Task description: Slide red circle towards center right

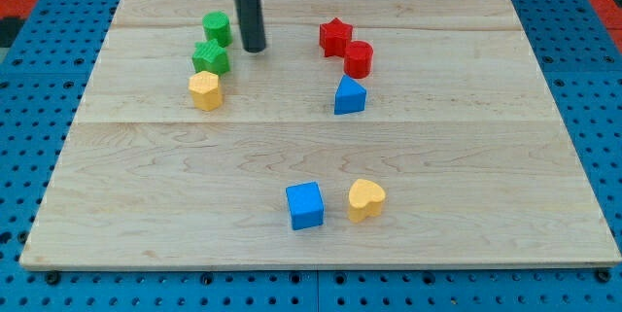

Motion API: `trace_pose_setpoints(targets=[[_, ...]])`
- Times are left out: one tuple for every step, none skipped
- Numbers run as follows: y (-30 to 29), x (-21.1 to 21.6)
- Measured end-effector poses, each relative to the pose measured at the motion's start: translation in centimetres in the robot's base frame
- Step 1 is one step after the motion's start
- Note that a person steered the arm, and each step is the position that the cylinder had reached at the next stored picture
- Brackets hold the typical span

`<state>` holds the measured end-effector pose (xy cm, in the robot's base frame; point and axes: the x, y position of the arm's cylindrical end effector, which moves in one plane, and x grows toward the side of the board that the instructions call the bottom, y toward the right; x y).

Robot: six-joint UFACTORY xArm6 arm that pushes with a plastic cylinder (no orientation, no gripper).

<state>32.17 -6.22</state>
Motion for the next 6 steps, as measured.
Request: trace_pose_setpoints(targets=[[5.2, 0.7], [8.9, 1.8], [12.1, 1.2], [13.6, 1.2], [14.0, 2.4], [15.7, 3.9]])
